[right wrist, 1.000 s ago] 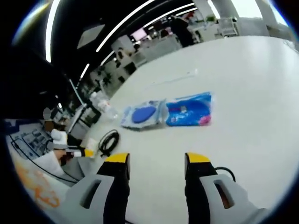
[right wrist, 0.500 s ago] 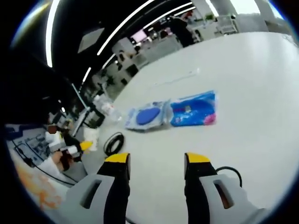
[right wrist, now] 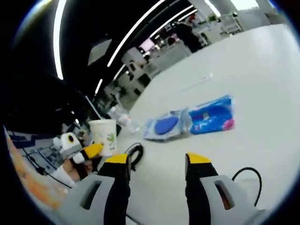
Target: Arrange the tabletop items into an orderly group along one side of the table until the central work area is clear of visible clutter.
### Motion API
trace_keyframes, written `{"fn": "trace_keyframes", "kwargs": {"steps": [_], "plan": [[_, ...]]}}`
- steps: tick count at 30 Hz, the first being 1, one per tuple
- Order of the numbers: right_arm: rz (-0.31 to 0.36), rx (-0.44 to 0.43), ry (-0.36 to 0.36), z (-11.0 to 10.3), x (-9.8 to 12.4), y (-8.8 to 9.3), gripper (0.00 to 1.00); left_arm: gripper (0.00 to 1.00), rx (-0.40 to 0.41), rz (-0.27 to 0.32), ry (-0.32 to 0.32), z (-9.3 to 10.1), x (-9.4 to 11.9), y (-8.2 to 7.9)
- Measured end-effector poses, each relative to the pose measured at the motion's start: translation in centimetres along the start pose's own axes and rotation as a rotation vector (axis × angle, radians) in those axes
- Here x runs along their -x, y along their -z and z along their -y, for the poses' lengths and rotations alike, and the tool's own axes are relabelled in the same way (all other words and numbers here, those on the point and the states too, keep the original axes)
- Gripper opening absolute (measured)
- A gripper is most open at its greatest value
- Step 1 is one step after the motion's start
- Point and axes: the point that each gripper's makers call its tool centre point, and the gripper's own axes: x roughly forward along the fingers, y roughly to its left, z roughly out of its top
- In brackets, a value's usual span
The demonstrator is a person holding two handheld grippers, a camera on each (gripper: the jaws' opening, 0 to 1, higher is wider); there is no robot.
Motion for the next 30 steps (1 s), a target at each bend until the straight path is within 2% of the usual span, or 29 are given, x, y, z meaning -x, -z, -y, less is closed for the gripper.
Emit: {"fn": "trace_keyframes", "kwargs": {"steps": [6, 13, 18, 21, 26, 30], "plan": [[0.02, -0.008, -0.123, -3.0, -0.6, -0.4, 0.46, 0.36, 0.011, 0.024, 0.085, 1.9, -0.7, -0.4], [-0.015, 0.057, -0.27, -6.7, -1.2, 0.2, 0.47, 0.36, -0.047, -0.022, 0.214, 5.0, -1.5, 0.4], [-0.037, 0.081, -0.334, -7.9, -1.1, 0.8, 0.47, 0.36, -0.052, -0.017, 0.274, 6.1, -1.8, 0.2], [-0.037, 0.068, -0.364, -8.2, -1.0, 0.8, 0.46, 0.36, -0.057, -0.019, 0.302, 6.6, -1.9, 0.0], [-0.037, 0.052, -0.44, -9.6, -0.6, 0.8, 0.35, 0.36, -0.051, -0.026, 0.337, 7.2, -2.0, 0.1], [-0.038, 0.056, -0.436, -9.5, -0.6, 0.7, 0.33, 0.37, -0.039, -0.033, 0.339, 7.0, -2.0, 0.1]]}}
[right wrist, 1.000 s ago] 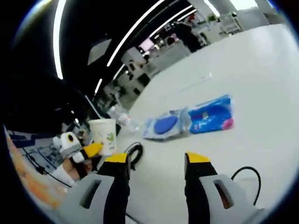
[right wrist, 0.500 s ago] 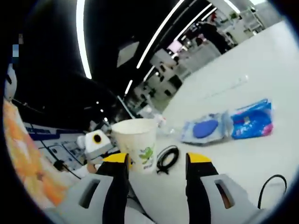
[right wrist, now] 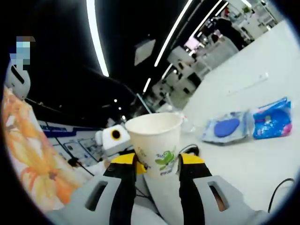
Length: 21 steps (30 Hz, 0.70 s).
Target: Arrange the tabletop items into an orderly group along one side of the table until the central work area is clear of visible clutter.
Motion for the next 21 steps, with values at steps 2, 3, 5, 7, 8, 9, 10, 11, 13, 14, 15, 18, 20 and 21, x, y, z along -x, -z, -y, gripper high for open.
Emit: {"fn": "trace_keyframes", "kwargs": {"steps": [2, 3, 5, 7, 8, 9, 10, 11, 13, 14, 15, 18, 20, 21], "plan": [[0.004, -0.003, 0.0, 0.0, 0.0, -0.2, 0.33, 0.37, -0.005, 0.001, 0.0, 0.0, 0.0, -0.2], [0.015, -0.002, 0.003, 0.0, 0.1, -0.5, 0.33, 0.37, -0.004, 0.006, 0.0, 0.0, -0.1, -0.3], [0.021, 0.003, 0.008, 0.1, 0.1, -0.6, 0.33, 0.36, -0.004, 0.011, 0.0, 0.0, -0.3, -0.5], [0.014, 0.021, 0.02, 0.2, 0.1, -0.7, 0.33, 0.36, -0.005, 0.001, 0.001, -0.1, -0.5, -0.4], [0.01, 0.034, 0.027, 0.2, 0.1, -0.7, 0.33, 0.36, -0.004, -0.005, 0.001, -0.1, -0.6, -0.4], [0.005, 0.052, 0.034, 0.3, 0.1, -0.6, 0.33, 0.36, -0.009, -0.012, 0.001, -0.1, -0.6, -0.3], [0.003, 0.063, 0.037, 0.2, 0.1, -0.6, 0.33, 0.36, -0.01, -0.015, 0.002, -0.1, -0.6, -0.2], [0.001, 0.077, 0.041, 0.2, 0.1, -0.7, 0.33, 0.36, -0.01, -0.018, 0.004, -0.2, -0.7, -0.2], [0.003, 0.085, 0.042, 0.1, 0.1, -0.7, 0.32, 0.36, -0.01, -0.017, 0.005, -0.2, -0.7, -0.2], [0.004, 0.09, 0.042, 0.2, 0.1, -0.8, 0.32, 0.36, -0.013, -0.016, 0.004, -0.1, -0.7, -0.3], [0.003, 0.092, 0.043, 0.2, 0.1, -0.8, 0.32, 0.36, -0.014, -0.017, 0.002, -0.1, -0.8, -0.3], [-0.007, 0.12, 0.058, 0.4, 0.0, -0.8, 0.32, 0.37, -0.016, -0.03, -0.006, -0.2, -0.9, 0.0], [-0.016, 0.131, 0.064, 0.4, -0.1, -0.6, 0.32, 0.37, -0.022, -0.049, -0.012, -0.3, -1.0, 0.4], [-0.018, 0.132, 0.064, 0.5, 0.0, -0.6, 0.32, 0.37, -0.026, -0.054, -0.013, -0.3, -1.0, 0.5]]}}
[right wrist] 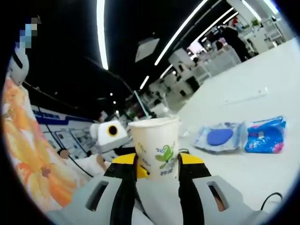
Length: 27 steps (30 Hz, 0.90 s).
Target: Arrange the tabletop items into an orderly group along one side of the table until the central work area is clear of visible clutter.
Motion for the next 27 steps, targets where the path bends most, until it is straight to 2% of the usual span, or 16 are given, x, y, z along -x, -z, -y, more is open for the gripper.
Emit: {"fn": "trace_keyframes", "kwargs": {"steps": [4, 9, 13, 16, 18, 22, 25, 26, 27], "plan": [[0.007, -0.01, -0.001, 0.0, 0.1, 0.0, 0.32, 0.37, 0.0, -0.005, -0.001, 0.1, 0.0, 0.0], [-0.013, 0.027, 0.021, 0.4, 0.1, 0.2, 0.32, 0.38, 0.013, -0.036, -0.011, -0.1, -0.6, 0.7], [-0.003, 0.05, 0.041, 0.7, 0.3, -0.2, 0.32, 0.35, -0.027, -0.09, -0.062, -0.9, -0.3, 1.8], [0.023, 0.039, 0.054, 1.1, 0.8, -0.7, 0.32, 0.29, -0.015, -0.111, -0.089, -1.5, 0.4, 2.2], [0.034, 0.032, 0.065, 1.5, 1.1, -0.9, 0.31, 0.3, -0.024, -0.12, -0.108, -1.9, 1.1, 2.2], [0.03, 0.054, 0.089, 1.9, 1.4, -1.0, 0.31, 0.31, -0.056, -0.116, -0.142, -2.4, 2.7, 0.9], [0.004, 0.097, 0.115, 2.1, 1.4, -0.9, 0.31, 0.31, -0.126, -0.097, -0.198, -2.8, 3.9, -1.4], [-0.022, 0.129, 0.126, 2.2, 1.4, -0.6, 0.31, 0.31, -0.152, -0.094, -0.194, -2.5, 4.1, -2.1], [-0.043, 0.153, 0.131, 2.3, 1.4, -0.4, 0.31, 0.31, -0.222, -0.113, -0.179, -1.9, 4.1, -3.0]]}}
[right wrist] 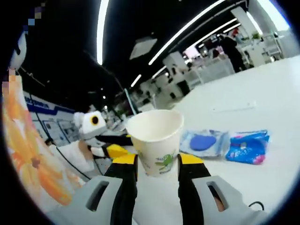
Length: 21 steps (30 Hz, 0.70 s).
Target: Arrange the tabletop items into an orderly group along one side of the table until the central work area is clear of visible clutter.
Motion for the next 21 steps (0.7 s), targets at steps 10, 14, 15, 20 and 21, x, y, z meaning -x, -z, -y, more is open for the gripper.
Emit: {"fn": "trace_keyframes", "kwargs": {"steps": [10, 14, 15, 20, 21], "plan": [[-0.11, 0.113, -0.005, -0.8, -1.0, 1.8, 0.32, 0.32, -0.395, -0.102, 0.216, 5.7, -1.0, -5.1], [-0.105, 0.117, -0.003, -0.7, -0.8, 1.5, 0.32, 0.25, -0.434, -0.13, 0.25, 6.1, -1.9, -5.5], [-0.105, 0.119, -0.002, -0.7, -0.8, 1.4, 0.32, 0.24, -0.437, -0.163, 0.25, 6.0, -2.0, -5.0], [-0.096, 0.141, -0.003, -0.9, -0.8, 0.9, 0.32, 0.13, -0.555, -0.326, 0.293, 6.1, -2.4, -1.8], [-0.106, 0.163, -0.008, -1.0, -0.9, 1.1, 0.32, 0.11, -0.579, -0.322, 0.287, 6.0, -2.6, -1.8]]}}
